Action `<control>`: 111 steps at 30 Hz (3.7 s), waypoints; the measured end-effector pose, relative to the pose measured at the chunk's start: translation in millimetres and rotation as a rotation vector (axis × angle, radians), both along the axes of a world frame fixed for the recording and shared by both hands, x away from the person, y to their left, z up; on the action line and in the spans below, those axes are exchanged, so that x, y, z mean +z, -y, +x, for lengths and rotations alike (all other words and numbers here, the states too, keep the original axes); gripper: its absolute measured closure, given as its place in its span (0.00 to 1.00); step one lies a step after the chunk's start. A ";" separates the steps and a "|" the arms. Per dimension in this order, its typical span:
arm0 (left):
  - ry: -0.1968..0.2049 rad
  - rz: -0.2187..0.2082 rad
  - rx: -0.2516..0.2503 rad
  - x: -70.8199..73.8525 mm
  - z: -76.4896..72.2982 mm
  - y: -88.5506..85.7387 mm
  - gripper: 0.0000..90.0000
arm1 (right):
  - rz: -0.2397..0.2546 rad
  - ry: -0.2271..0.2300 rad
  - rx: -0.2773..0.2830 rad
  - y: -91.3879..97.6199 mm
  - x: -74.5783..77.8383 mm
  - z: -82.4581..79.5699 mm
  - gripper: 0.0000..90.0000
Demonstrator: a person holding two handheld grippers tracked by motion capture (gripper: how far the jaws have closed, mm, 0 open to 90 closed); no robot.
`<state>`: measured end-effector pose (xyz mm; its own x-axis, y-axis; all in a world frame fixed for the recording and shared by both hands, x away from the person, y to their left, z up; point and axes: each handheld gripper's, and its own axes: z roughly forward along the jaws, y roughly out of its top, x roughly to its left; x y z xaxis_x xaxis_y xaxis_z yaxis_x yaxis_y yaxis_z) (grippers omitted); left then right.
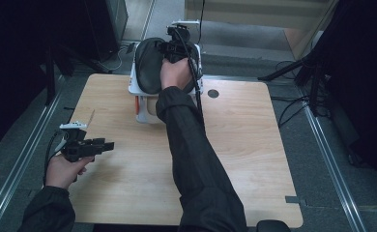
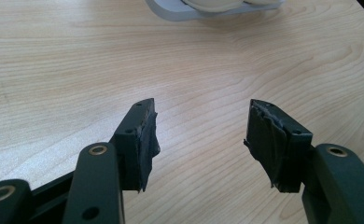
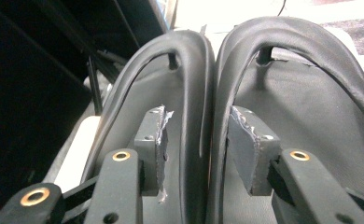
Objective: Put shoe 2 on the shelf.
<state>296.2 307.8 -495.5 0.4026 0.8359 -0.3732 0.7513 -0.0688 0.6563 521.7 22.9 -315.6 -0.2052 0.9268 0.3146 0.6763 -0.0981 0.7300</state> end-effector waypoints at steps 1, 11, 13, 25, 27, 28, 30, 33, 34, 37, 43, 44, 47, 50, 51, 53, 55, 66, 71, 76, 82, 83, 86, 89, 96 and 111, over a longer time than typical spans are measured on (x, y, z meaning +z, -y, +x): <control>-0.002 0.000 0.001 0.2 -0.2 -0.2 0.48 | 0.007 0.003 0.006 1.3 1.4 -2.4 0.65; -0.004 0.007 -0.006 -0.1 2.8 2.6 0.48 | 0.021 0.018 0.084 16.6 8.0 -25.3 0.65; -0.011 0.005 -0.006 -0.3 3.5 3.5 0.48 | 0.024 0.016 0.096 21.4 7.7 -29.0 0.65; -0.004 0.017 -0.003 -1.0 6.1 6.6 0.48 | 0.011 0.016 0.192 46.8 -3.2 -55.2 0.66; -0.004 0.014 0.000 -1.0 6.1 7.1 0.48 | 0.009 0.020 0.207 51.0 -5.3 -60.3 0.66; -0.006 0.016 0.000 -1.0 6.1 7.3 0.48 | 0.010 0.022 0.217 53.0 -6.0 -63.6 0.66; -0.005 0.020 -0.004 -1.0 6.1 7.8 0.47 | 0.013 0.024 0.228 55.1 -6.5 -68.3 0.66; -0.008 0.022 -0.009 -1.0 6.1 7.5 0.47 | -0.012 0.036 0.258 56.8 -7.7 -77.0 0.66; -0.009 0.021 -0.009 -1.0 6.2 7.5 0.47 | -0.014 0.043 0.270 57.4 -8.3 -79.8 0.66; -0.012 0.018 -0.010 -1.1 6.3 7.2 0.46 | -0.001 0.048 0.301 59.8 -10.6 -88.0 0.66; -0.005 0.017 -0.001 -0.6 5.6 8.3 0.46 | 0.000 0.052 0.376 61.6 -17.6 -107.7 0.67; -0.006 0.017 -0.006 -0.4 5.4 8.2 0.46 | 0.000 0.053 0.382 61.9 -18.2 -109.2 0.67; -0.004 0.019 -0.008 -0.4 5.2 8.8 0.46 | 0.017 0.057 0.407 63.9 -22.0 -118.2 0.67; -0.005 0.021 -0.013 -0.6 4.9 9.6 0.46 | 0.017 0.065 0.445 65.8 -29.3 -129.0 0.67; -0.007 0.023 -0.015 -0.6 4.7 9.9 0.46 | 0.014 0.068 0.457 66.1 -31.2 -131.5 0.67; -0.008 0.020 -0.015 -0.6 4.7 10.5 0.46 | 0.012 0.074 0.481 66.7 -35.9 -137.8 0.66; -0.005 0.019 -0.014 -0.8 4.5 11.3 0.46 | 0.005 0.087 0.496 67.6 -40.1 -144.2 0.66; -0.001 0.031 -0.032 -1.2 3.5 18.1 0.46 | -0.006 0.106 0.560 78.1 -72.0 -169.1 0.64; 0.001 0.037 -0.047 -1.5 3.1 22.3 0.45 | -0.003 0.104 0.582 82.5 -86.7 -176.1 0.62; 0.004 0.042 -0.064 -1.6 2.4 27.5 0.45 | 0.000 0.095 0.600 86.7 -102.8 -179.2 0.61; 0.004 0.040 -0.074 -1.7 1.5 30.7 0.45 | 0.004 0.099 0.617 94.3 -119.0 -184.1 0.61; 0.006 0.040 -0.070 -1.7 1.3 31.4 0.45 | 0.008 0.096 0.619 96.3 -122.5 -184.7 0.60; 0.003 0.037 -0.078 -1.3 1.0 31.7 0.45 | 0.013 0.090 0.621 100.8 -129.6 -186.5 0.60; 0.005 0.038 -0.078 -1.2 0.8 32.1 0.45 | 0.010 0.079 0.620 105.9 -135.3 -187.8 0.60; 0.011 0.037 -0.081 -0.6 -0.1 32.6 0.44 | 0.003 0.078 0.623 119.3 -144.1 -191.4 0.60; 0.012 0.034 -0.097 0.5 -1.4 36.1 0.44 | -0.006 0.060 0.564 149.4 -166.3 -194.8 0.59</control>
